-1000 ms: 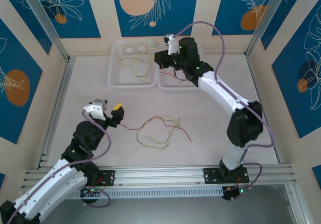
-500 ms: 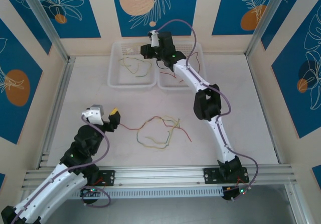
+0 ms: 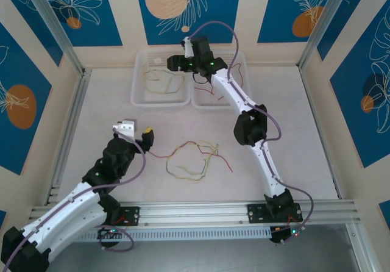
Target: Untangle the cables
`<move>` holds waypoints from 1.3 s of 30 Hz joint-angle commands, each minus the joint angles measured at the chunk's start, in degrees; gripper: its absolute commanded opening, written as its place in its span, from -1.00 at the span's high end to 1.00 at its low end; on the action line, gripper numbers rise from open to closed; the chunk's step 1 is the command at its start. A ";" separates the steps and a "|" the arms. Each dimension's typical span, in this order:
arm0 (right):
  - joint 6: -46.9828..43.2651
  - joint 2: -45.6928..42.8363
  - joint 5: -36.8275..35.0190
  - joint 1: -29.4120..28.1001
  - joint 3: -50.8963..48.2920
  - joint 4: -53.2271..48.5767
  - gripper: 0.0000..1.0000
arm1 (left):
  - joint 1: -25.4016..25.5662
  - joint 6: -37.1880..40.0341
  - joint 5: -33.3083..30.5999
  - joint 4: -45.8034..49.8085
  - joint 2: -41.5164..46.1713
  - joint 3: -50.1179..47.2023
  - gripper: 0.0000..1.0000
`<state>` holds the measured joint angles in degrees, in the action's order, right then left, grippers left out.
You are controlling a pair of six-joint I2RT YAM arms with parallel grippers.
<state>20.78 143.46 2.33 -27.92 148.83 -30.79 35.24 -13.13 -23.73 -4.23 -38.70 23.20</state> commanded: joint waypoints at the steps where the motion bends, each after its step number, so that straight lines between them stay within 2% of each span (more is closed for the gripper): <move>1: -7.05 -14.68 -7.54 -0.92 -6.52 -4.73 -0.52 | -0.13 1.08 4.46 -1.84 -4.41 4.92 -0.60; 2: -7.89 -19.32 -9.22 -1.47 -11.91 -2.58 -0.52 | -0.13 1.43 6.12 -1.68 -6.12 6.05 -0.61; 4: -9.74 -31.21 -11.76 -2.60 -29.49 7.88 -0.53 | -0.10 2.65 10.77 -1.47 -10.00 8.95 -0.64; 7: -9.51 -47.96 -10.47 -2.89 -57.18 26.47 -0.56 | 0.14 4.80 17.68 -1.81 -15.36 12.39 -0.65; 9: -9.73 -57.35 -9.75 -2.86 -71.36 36.14 -0.65 | 0.33 5.21 19.79 -2.41 -18.47 13.72 -0.66; 11: -10.39 -64.42 -9.20 -2.90 -81.24 39.49 -0.65 | 0.48 5.56 21.74 -4.00 -20.80 14.23 -0.66; 16: -10.73 -79.52 -9.47 -2.75 -100.35 39.23 -0.65 | 0.57 5.17 24.52 -8.32 -23.36 14.06 -0.65; 19: -11.30 -86.69 -9.72 -2.56 -107.59 36.52 -0.65 | 0.58 5.81 25.94 -8.51 -24.44 14.59 -0.63; 22: -7.40 -92.89 -8.02 -0.44 -113.24 34.22 -0.69 | 0.58 5.92 26.02 -8.59 -25.11 14.77 -0.61; 27: -2.28 -99.90 -6.07 1.51 -121.02 32.52 -0.67 | 1.34 6.06 30.20 -9.36 -24.83 14.89 -0.60; 32: -1.24 -104.34 -8.74 1.56 -126.41 35.42 -0.65 | 4.32 8.83 33.35 -8.04 -24.29 15.75 -0.59; 36: -0.21 -103.75 -9.35 1.97 -128.05 39.42 -0.63 | 5.93 9.79 35.22 -9.94 -23.32 15.89 -0.59; 37: 0.05 -103.04 -8.82 2.03 -127.94 39.76 -0.59 | 5.92 9.63 35.76 -10.29 -23.24 16.06 -0.60; 39: -0.68 -100.80 -5.26 2.21 -127.46 40.30 -0.34 | 6.16 9.76 38.51 -10.89 -23.24 16.64 -0.61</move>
<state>19.77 41.21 -5.34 -25.98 21.17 5.48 40.66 -4.93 10.13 -11.92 -63.16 37.30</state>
